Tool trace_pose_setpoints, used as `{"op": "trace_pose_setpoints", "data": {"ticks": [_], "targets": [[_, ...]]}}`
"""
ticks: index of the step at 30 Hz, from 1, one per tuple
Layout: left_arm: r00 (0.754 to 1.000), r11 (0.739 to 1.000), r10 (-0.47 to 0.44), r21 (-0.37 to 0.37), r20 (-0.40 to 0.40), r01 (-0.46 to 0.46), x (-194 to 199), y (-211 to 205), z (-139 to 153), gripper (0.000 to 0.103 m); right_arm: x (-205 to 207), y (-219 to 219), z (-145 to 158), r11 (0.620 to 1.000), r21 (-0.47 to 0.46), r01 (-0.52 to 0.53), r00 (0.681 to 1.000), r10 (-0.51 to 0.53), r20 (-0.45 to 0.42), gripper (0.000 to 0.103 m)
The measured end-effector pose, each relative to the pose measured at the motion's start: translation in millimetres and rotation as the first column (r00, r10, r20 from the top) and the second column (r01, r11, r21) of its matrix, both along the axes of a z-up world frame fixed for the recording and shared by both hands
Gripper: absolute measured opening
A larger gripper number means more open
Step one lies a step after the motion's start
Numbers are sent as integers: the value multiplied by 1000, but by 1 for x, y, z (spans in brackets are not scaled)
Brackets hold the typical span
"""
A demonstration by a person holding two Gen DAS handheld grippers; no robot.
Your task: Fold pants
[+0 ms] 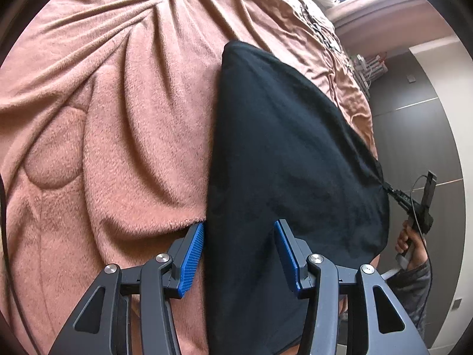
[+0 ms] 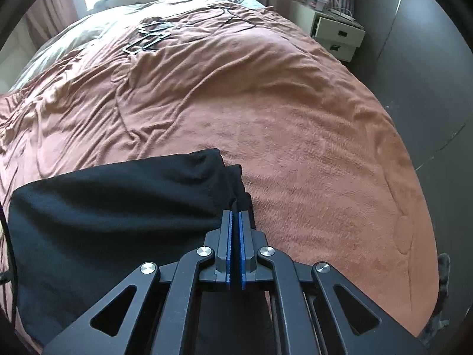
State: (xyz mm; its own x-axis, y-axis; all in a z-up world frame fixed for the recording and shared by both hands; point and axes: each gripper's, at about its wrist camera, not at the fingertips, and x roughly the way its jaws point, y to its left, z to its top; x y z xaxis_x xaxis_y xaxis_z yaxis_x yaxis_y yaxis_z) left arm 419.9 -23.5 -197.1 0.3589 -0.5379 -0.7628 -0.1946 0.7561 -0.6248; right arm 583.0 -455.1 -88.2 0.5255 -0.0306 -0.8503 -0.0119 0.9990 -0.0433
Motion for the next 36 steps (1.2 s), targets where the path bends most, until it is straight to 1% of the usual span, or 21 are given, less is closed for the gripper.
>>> {"op": "trace_pose_setpoints", "data": {"ticks": [1,2,3,4,5,7,11,13,14,15,16,17,19,20,23,27,34,36], "targets": [[1000,1000,0,-5,3,0,1,1,1,51,-3,-3,2,1000,8,-7,1000,7,2,14],[1000,1000,1,-9,3,-1,2,2,0,51,-6,-5,3,1000,16,-14,1000,14,3,26],[1000,1000,3,-13,1,-3,3,3,0,51,-10,-7,5,999,28,-25,1000,25,8,33],[1000,1000,5,-17,-1,-5,4,5,-1,50,-16,-9,7,999,36,-36,999,36,15,48],[1000,1000,5,-18,0,-5,4,6,-1,50,-21,-10,7,998,42,-47,999,46,16,53],[1000,1000,5,-21,-2,-5,5,7,-3,49,-28,-13,6,997,46,-60,998,60,4,53],[1000,1000,2,-25,-5,-2,8,7,-5,49,-34,-24,-4,996,48,-75,995,77,-59,53],[1000,1000,-3,-27,-6,3,8,7,-5,49,-35,-27,-8,994,64,-89,992,94,-83,53],[1000,1000,-5,-30,-7,5,8,7,-5,49,-36,-28,-11,992,77,-104,989,111,-97,51],[1000,999,-10,-37,-7,10,9,7,-5,49,-37,-28,-13,987,95,-129,985,139,-107,44],[1000,999,-16,-41,-6,16,10,6,-5,49,-37,-28,-14,983,106,-151,980,163,-114,27],[1000,999,-22,-44,-7,21,12,6,-5,49,-37,-27,-15,982,93,-166,977,176,-117,18],[999,999,-30,-44,-12,30,14,4,-5,49,-37,-29,-14,979,91,-180,975,190,-115,8],[999,998,-36,-42,-14,36,14,4,-5,49,-37,-31,-12,977,93,-190,974,200,-108,5],[998,998,-53,-34,-21,52,15,-2,-6,49,-38,-32,-7,978,61,-200,973,206,-100,4],[998,998,-56,-40,-32,55,13,-6,-8,49,-36,-35,-5,986,44,-162,982,165,-88,3],[999,997,-23,-74,-33,21,16,-5,-14,49,-37,-27,-16,992,1,-128,989,128,-71,3],[1000,996,-19,-83,-25,17,14,-5,-14,49,-36,-27,-15,993,7,-117,991,118,-62,2]]}}
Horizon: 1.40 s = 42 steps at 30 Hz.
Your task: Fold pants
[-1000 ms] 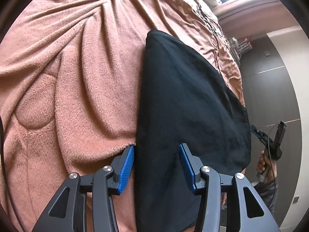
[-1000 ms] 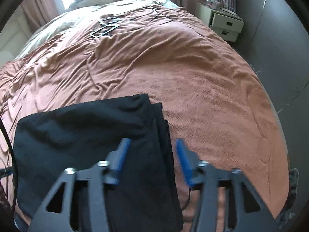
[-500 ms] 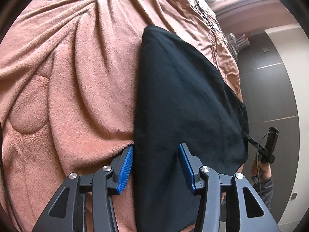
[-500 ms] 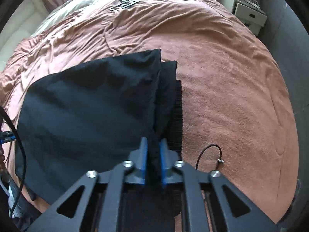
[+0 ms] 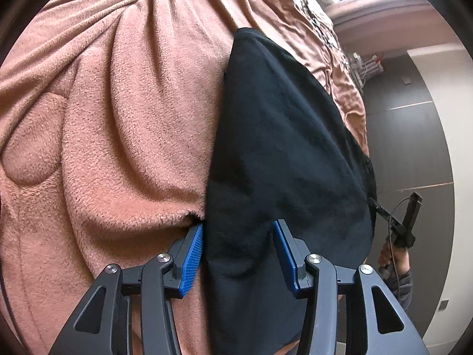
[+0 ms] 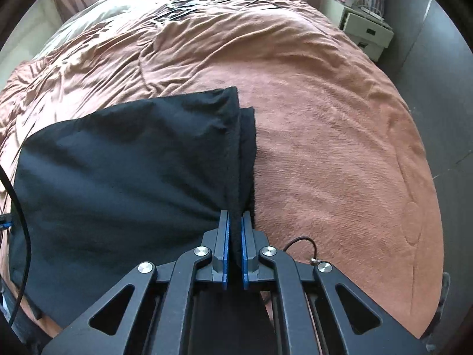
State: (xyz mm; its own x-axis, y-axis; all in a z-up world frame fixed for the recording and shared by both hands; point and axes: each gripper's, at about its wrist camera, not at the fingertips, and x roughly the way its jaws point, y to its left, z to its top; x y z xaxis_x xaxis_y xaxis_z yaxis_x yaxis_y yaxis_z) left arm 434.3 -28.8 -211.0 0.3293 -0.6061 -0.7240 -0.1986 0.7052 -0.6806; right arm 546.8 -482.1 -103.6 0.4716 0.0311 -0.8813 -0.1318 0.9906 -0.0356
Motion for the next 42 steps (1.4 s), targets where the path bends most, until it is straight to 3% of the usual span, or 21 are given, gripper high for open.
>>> {"op": "trace_pose_setpoints", "data": {"ticks": [4,6,8,12,20,42], "targets": [[1000,999,11,-46,9,-11,-3,0,-3,48,4,-4,-5,999,35,-1,1000,2,-23,3],[1000,999,14,-47,10,-13,-4,0,-4,30,5,-8,-8,998,63,7,999,-4,-41,6],[1000,998,14,-62,12,-13,-6,0,-5,20,5,-13,-12,997,78,20,998,-16,-58,15],[1000,997,6,-75,18,-5,-5,-1,-2,7,6,-26,-22,983,181,40,994,-21,-103,16],[997,998,62,-33,53,-60,-10,18,26,3,9,-39,-25,942,330,56,990,-9,-142,16],[988,988,117,93,98,-127,-36,138,69,3,-3,90,-48,929,358,-93,979,151,-139,16]]}}
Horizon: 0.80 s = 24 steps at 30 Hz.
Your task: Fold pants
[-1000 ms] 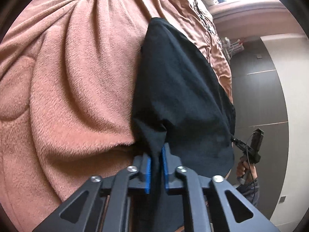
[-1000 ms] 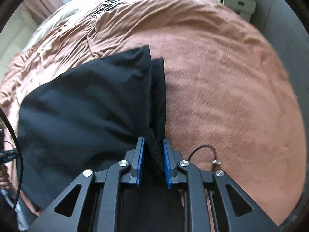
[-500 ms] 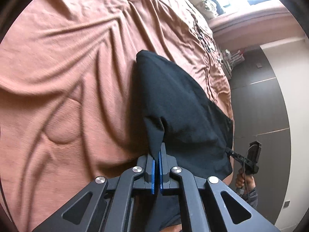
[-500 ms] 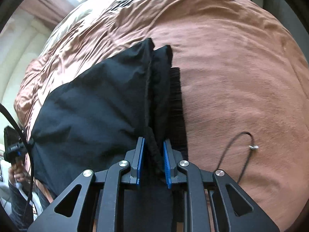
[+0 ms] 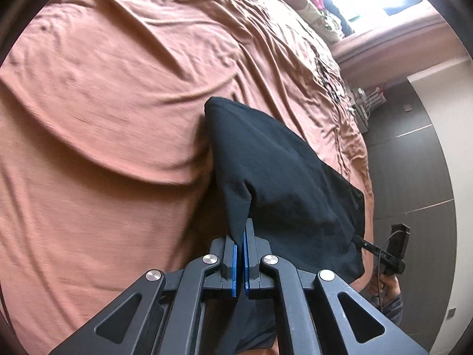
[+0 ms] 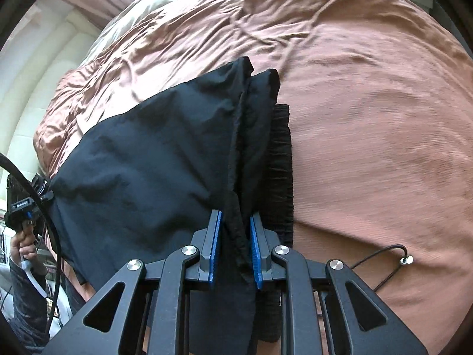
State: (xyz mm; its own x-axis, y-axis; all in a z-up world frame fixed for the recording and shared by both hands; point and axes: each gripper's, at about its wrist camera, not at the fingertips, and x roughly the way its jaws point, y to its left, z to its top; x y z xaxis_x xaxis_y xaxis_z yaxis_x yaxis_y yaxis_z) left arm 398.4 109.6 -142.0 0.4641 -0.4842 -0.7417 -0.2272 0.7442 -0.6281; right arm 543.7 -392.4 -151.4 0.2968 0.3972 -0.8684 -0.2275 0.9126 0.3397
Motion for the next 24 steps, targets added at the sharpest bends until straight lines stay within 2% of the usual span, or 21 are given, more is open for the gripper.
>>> {"op": "trace_pose_setpoints", "data": {"ticks": [11,19,24], "targets": [[999,998,47,30,4,-47,-23,62,5,3,3,68,-19,1000,-2,-21,1000,21,-5,14],[998,996,69,54,0,-69,-37,93,8,3,-1,100,-26,999,23,-38,999,39,-11,14],[995,996,92,16,-48,-91,-43,103,-12,5,-2,112,-30,1000,-3,-24,1000,24,6,14]]}}
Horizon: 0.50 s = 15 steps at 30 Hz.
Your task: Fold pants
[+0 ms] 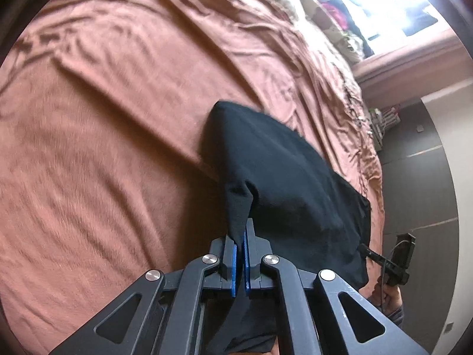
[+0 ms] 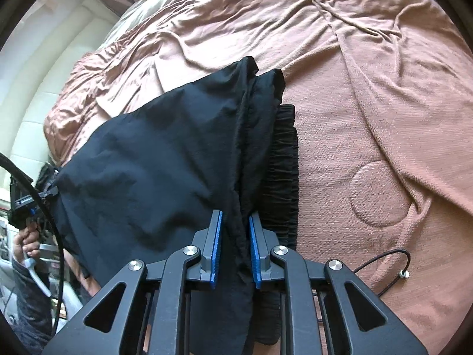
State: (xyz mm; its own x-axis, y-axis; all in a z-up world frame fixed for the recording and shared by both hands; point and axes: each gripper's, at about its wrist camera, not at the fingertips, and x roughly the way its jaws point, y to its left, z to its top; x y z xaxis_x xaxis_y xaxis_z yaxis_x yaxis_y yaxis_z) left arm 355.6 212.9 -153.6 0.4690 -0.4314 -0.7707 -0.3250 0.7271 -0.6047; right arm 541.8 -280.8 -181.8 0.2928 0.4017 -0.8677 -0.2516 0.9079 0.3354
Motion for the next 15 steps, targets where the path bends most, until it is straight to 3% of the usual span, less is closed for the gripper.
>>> {"op": "trace_pose_setpoints", "data": {"ticks": [1,3,4,5,6,7,15], "targets": [[1000,1000,6,0,-16,-6,-2,0,-5,7,0,-2,0,1000,3,13,1000,-13,3,14],[999,1000,9,-2,-42,-9,-8,-1,-14,21,-3,-7,4,999,5,32,999,-33,7,15],[999,1000,10,-2,-44,-10,-12,-2,-16,27,-5,-10,5,999,9,40,999,-40,8,24],[999,1000,12,-2,-44,-12,-16,-2,-18,41,-8,-14,8,999,25,47,999,-47,12,39],[999,1000,18,4,-42,-18,-20,-2,-20,53,-13,-16,11,998,34,52,998,-53,20,46],[999,1000,22,7,-37,-21,-23,-2,-20,56,-18,-19,14,997,45,59,998,-60,34,54],[998,999,41,2,-57,-41,-57,3,-35,57,-58,-47,9,984,124,131,991,-132,-6,54]]}}
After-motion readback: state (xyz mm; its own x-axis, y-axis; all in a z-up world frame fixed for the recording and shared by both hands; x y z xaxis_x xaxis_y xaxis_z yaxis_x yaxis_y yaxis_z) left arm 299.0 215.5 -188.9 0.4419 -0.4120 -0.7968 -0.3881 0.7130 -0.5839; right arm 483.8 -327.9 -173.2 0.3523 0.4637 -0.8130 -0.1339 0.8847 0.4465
